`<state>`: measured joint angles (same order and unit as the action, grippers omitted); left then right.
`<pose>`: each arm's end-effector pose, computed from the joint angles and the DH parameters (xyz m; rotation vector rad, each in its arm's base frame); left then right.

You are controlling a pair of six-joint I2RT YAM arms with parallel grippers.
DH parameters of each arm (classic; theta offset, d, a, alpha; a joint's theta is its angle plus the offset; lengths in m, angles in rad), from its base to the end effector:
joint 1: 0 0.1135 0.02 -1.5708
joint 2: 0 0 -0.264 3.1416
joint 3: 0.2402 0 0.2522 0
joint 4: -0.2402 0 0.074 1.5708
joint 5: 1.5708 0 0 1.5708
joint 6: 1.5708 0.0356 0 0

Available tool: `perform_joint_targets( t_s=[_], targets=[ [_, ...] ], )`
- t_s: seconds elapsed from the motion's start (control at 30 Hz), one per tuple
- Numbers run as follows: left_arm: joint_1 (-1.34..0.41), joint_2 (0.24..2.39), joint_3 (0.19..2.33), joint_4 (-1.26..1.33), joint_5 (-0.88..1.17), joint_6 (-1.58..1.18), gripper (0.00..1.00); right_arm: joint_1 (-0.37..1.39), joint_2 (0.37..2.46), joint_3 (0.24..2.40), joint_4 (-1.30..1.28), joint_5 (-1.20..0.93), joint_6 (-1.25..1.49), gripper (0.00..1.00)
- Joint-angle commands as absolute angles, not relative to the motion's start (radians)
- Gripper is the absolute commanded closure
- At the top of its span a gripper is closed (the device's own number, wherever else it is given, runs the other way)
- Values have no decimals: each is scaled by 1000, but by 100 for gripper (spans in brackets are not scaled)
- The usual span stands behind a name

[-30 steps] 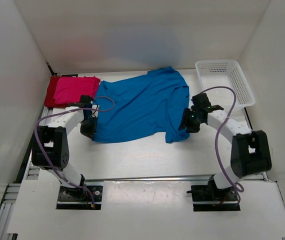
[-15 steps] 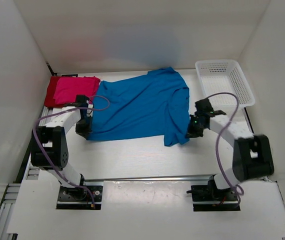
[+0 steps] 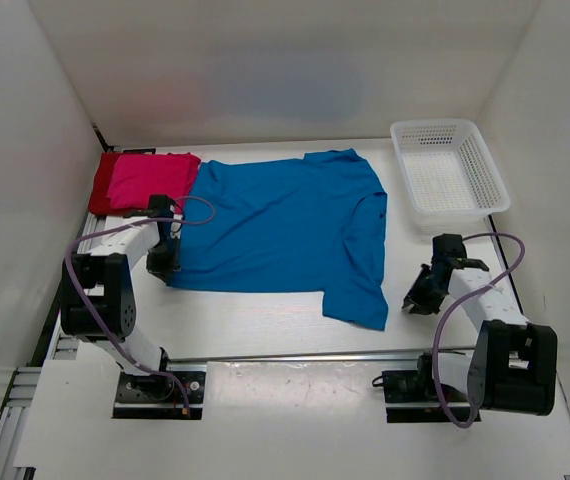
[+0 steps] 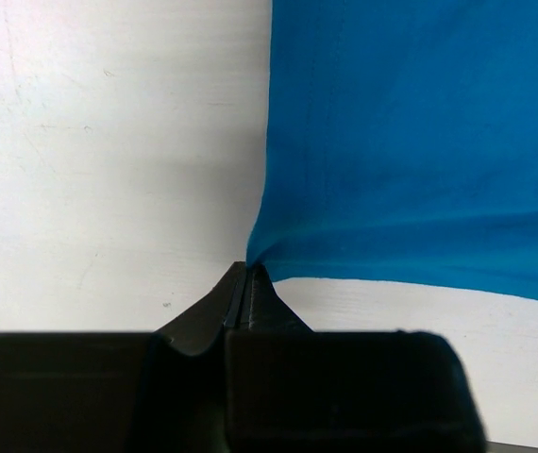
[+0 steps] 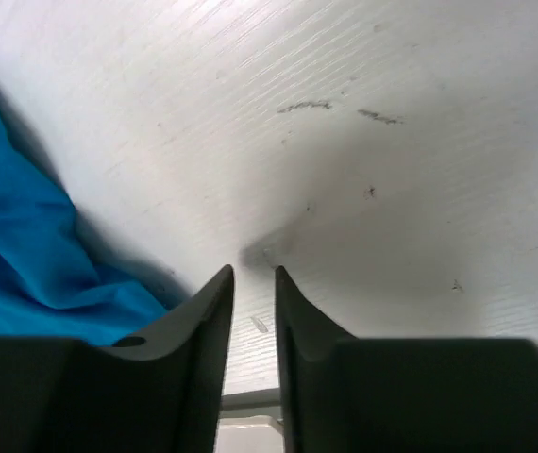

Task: Fold and stack the t-shirts
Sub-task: Flatten out the tshirt

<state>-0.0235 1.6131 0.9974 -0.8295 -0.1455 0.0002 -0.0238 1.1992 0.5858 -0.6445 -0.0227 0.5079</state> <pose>0.2795 -0.0014 0.1764 0.0219 3.0067 0.2169 0.1927 -0.0038 0.1633 0.7413 2.7415 0.1387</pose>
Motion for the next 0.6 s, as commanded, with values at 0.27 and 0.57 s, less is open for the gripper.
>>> perform_joint_targets(
  t_s=[0.27, 0.57],
  targets=[
    [-29, 1546, 973, -821, -118, 0, 90, -12, 1002, 436, -604, -351, 466, 52],
    [-29, 1537, 963, -830, -118, 0, 90, 109, 1046, 396, -565, -273, 563, 35]
  ],
)
